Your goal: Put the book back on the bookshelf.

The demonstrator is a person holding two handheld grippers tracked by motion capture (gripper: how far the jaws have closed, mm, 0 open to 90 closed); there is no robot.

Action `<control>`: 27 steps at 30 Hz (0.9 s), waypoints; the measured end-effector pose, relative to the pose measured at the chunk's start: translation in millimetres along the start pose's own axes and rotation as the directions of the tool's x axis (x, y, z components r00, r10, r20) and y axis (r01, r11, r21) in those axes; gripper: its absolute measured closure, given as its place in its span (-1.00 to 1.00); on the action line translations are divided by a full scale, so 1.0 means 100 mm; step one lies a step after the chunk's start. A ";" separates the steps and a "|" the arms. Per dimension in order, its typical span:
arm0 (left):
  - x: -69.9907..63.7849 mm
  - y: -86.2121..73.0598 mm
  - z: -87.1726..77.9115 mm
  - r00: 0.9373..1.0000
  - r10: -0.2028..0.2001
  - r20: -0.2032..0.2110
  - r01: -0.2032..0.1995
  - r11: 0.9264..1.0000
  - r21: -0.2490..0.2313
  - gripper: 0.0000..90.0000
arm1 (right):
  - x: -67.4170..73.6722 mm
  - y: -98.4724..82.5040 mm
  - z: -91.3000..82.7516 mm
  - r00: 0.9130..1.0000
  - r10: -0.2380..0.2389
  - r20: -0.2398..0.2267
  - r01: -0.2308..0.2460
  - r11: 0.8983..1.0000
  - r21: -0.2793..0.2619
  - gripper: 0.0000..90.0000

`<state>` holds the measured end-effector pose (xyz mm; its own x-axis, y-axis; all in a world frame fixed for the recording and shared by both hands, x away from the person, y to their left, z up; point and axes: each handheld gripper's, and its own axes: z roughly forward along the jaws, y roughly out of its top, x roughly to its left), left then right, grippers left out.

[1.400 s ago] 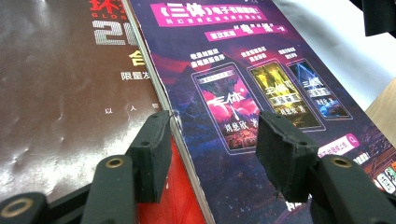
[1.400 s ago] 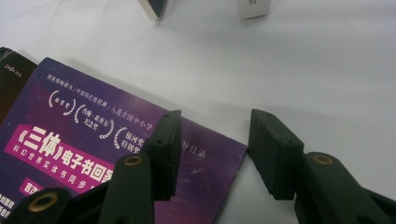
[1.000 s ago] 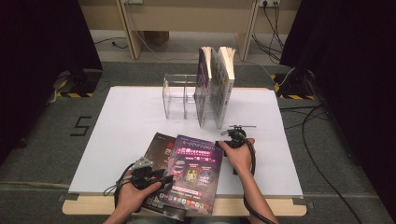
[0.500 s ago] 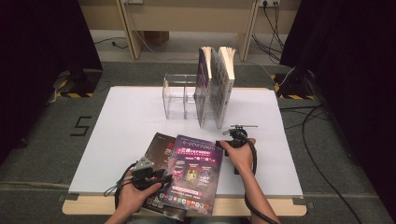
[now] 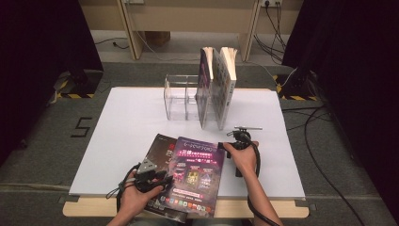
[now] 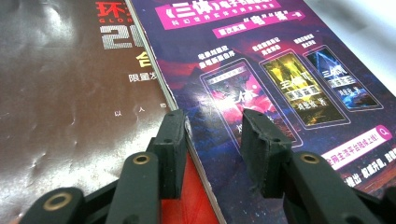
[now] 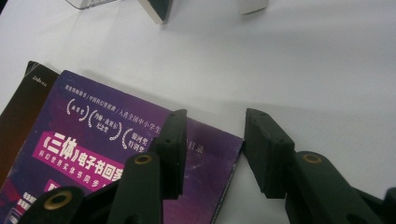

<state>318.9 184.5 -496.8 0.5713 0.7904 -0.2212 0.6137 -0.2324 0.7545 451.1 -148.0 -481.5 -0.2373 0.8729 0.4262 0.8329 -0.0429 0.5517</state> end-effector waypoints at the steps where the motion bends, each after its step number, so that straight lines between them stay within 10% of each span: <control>1: 0.00 0.00 0.00 1.000 0.000 -0.001 0.000 1.000 -0.001 0.33 | 0.00 0.00 0.00 1.000 0.000 0.000 0.000 1.000 0.002 0.35; 27: -0.02 0.00 0.00 1.000 -0.003 -0.018 0.003 1.000 0.001 0.34 | -0.01 -0.03 -0.13 0.994 0.082 -0.071 -0.083 0.997 -0.007 0.36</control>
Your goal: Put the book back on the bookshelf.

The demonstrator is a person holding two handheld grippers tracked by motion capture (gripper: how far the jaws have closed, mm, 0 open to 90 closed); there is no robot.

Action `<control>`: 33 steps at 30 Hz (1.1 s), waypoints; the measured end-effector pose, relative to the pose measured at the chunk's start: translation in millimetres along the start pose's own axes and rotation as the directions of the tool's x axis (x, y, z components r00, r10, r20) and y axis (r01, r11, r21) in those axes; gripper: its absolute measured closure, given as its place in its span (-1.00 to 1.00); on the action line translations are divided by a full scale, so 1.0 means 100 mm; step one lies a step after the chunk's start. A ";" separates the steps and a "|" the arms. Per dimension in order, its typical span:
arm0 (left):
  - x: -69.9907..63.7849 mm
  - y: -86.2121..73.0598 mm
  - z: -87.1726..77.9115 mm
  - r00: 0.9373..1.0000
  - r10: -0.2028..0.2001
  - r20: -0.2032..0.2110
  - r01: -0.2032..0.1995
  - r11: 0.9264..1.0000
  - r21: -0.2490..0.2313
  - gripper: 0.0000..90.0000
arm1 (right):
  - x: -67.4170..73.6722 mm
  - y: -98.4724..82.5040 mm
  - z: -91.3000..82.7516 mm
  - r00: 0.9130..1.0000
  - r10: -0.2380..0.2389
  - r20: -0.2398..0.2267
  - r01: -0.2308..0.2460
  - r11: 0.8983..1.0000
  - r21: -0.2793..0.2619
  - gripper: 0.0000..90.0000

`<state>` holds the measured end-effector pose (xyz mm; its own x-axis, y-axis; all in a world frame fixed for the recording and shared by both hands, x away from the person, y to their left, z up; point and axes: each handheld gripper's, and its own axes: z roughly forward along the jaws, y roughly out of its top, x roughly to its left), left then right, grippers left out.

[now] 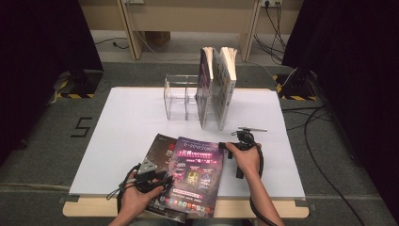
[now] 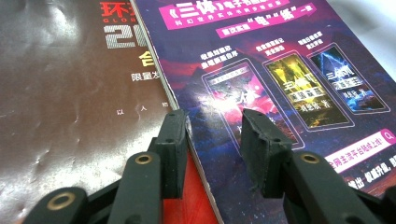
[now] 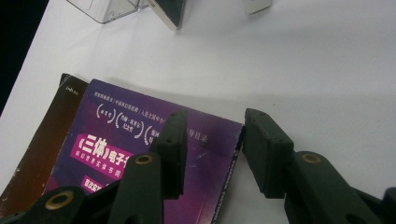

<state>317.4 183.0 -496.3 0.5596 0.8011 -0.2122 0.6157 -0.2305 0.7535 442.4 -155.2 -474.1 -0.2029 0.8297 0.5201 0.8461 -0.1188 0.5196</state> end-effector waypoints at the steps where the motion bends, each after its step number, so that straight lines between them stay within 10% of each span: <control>1: 0.00 0.00 0.00 1.000 0.000 0.000 0.000 1.000 0.000 0.34 | 0.00 0.00 0.00 1.000 0.003 -0.001 -0.003 1.000 0.000 0.36; 11: 0.00 -0.01 0.00 1.000 -0.001 -0.002 0.001 1.000 -0.003 0.34 | -0.04 -0.07 0.02 0.992 0.069 -0.109 -0.063 0.996 0.061 0.39; 24: 0.00 -0.01 -0.01 1.000 -0.003 -0.008 0.003 1.000 -0.003 0.35 | 0.08 -0.10 0.06 0.998 0.012 -0.064 -0.009 0.998 0.058 0.48; 33: 0.01 -0.01 -0.02 1.000 -0.003 -0.013 0.003 1.000 -0.002 0.35 | 0.16 -0.12 0.06 0.993 -0.014 -0.121 0.023 0.997 0.068 0.73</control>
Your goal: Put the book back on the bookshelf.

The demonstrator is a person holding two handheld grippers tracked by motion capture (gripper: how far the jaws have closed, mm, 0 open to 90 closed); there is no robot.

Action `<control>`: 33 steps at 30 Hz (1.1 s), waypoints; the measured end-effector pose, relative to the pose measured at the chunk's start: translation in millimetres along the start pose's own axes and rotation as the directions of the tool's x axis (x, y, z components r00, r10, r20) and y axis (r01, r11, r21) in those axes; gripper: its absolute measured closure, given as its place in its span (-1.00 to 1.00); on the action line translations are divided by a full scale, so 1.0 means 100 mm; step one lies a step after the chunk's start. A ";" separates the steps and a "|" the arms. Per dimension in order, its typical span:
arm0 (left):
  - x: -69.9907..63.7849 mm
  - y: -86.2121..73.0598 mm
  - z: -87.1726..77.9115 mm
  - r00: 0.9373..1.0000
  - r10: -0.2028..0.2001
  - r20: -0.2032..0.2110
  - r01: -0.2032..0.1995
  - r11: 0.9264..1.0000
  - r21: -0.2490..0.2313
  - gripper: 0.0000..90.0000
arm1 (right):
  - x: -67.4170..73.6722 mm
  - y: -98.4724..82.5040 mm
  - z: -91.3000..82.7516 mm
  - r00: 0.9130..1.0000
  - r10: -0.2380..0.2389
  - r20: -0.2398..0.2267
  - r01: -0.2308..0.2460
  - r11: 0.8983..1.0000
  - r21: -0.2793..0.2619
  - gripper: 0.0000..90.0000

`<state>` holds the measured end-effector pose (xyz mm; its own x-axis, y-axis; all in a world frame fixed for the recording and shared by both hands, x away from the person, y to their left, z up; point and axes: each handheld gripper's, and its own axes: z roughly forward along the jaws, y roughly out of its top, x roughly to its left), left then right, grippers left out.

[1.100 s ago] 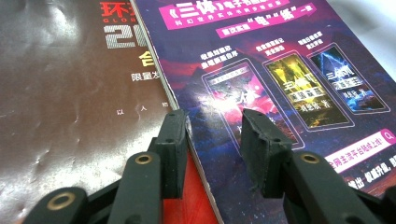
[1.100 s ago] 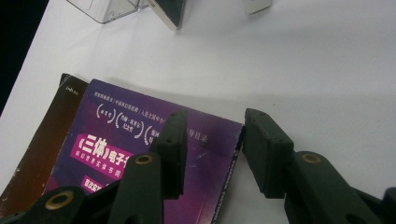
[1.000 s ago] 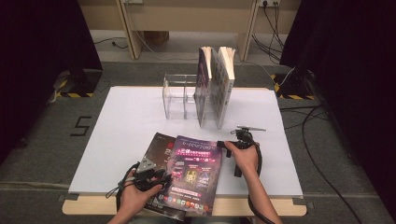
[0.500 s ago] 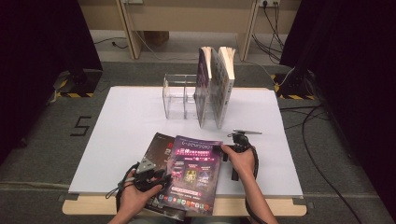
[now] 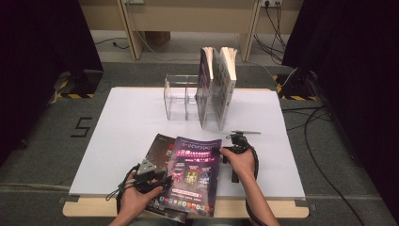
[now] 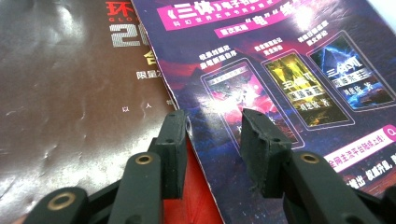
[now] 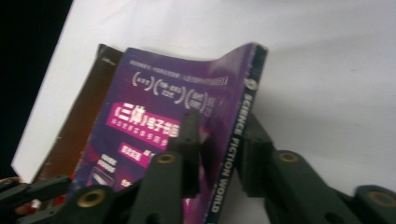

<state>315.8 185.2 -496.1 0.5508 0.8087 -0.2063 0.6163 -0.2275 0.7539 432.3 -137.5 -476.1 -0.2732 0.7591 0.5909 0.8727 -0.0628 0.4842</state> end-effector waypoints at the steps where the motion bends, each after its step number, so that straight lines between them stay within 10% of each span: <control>1: 0.00 0.00 0.00 1.000 0.000 0.000 0.000 1.000 -0.001 0.35 | 0.01 0.01 -0.01 1.000 0.004 -0.007 -0.004 1.000 -0.004 0.76; 11: 0.03 -0.01 -0.01 1.000 -0.013 0.027 0.013 1.000 -0.011 0.30 | 0.25 0.05 -0.08 0.999 -0.018 -0.032 0.015 0.996 -0.085 0.86; 20: 0.17 0.05 -0.15 0.998 -0.052 -0.044 0.046 0.992 -0.121 0.09 | 0.46 0.06 -0.12 0.997 -0.069 -0.045 0.062 0.986 -0.152 0.88; 33: 0.22 0.06 -0.18 0.996 -0.063 -0.069 0.053 0.987 -0.149 0.06 | 0.84 0.10 -0.33 0.978 -0.209 0.017 0.203 0.926 -0.319 0.88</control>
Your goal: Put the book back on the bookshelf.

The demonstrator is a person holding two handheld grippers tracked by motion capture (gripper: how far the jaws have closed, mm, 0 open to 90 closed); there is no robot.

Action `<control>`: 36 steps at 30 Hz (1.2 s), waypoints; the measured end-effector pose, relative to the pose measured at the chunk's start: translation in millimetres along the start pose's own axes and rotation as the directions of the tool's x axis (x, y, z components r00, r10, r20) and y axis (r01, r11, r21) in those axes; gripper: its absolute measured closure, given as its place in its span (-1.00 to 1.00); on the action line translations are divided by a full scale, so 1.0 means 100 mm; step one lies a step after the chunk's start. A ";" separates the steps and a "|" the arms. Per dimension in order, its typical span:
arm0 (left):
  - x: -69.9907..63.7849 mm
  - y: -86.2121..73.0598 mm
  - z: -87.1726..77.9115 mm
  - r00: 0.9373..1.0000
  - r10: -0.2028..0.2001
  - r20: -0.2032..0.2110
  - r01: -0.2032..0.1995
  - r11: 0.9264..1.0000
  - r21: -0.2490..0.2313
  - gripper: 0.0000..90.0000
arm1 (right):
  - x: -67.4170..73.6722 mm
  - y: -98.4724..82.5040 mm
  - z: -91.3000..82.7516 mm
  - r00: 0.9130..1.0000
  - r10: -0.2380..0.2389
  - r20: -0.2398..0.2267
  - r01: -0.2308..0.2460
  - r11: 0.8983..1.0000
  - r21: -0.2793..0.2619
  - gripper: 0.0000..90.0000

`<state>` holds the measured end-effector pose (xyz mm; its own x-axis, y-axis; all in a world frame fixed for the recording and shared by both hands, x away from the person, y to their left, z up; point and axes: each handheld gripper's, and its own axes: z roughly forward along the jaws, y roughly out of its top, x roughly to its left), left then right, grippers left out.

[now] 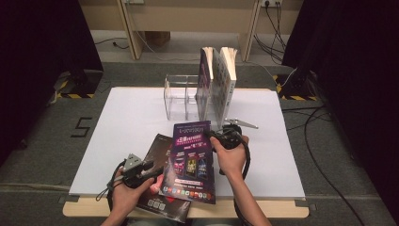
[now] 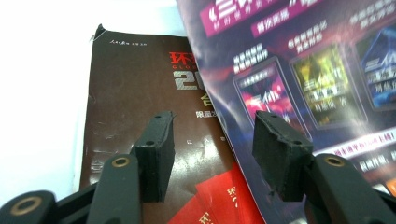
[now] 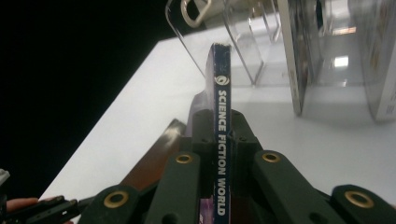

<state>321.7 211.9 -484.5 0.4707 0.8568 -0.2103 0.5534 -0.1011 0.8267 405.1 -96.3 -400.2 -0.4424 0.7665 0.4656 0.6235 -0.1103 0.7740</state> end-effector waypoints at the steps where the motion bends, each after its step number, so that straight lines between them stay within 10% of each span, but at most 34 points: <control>1: 0.00 0.00 0.00 1.000 -0.001 -0.001 0.001 1.000 -0.001 0.06 | 0.02 0.01 -0.01 1.000 -0.006 0.004 0.006 1.000 -0.011 0.88; 18: 0.02 -0.01 0.00 1.000 -0.005 -0.001 0.005 1.000 -0.003 0.06 | 0.36 0.28 -0.18 0.987 -0.143 0.074 0.157 0.959 -0.234 0.88; 36: 0.03 -0.01 0.00 1.000 -0.005 -0.002 0.005 1.000 -0.005 0.06 | 0.54 0.59 -0.24 0.974 -0.182 0.138 0.220 0.914 -0.341 0.88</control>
<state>322.4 214.5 -485.7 0.4667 0.8582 -0.2137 0.5527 -0.0945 0.8280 402.5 -76.2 -319.5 -0.4553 0.8536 0.2530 0.2527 -0.1485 0.9561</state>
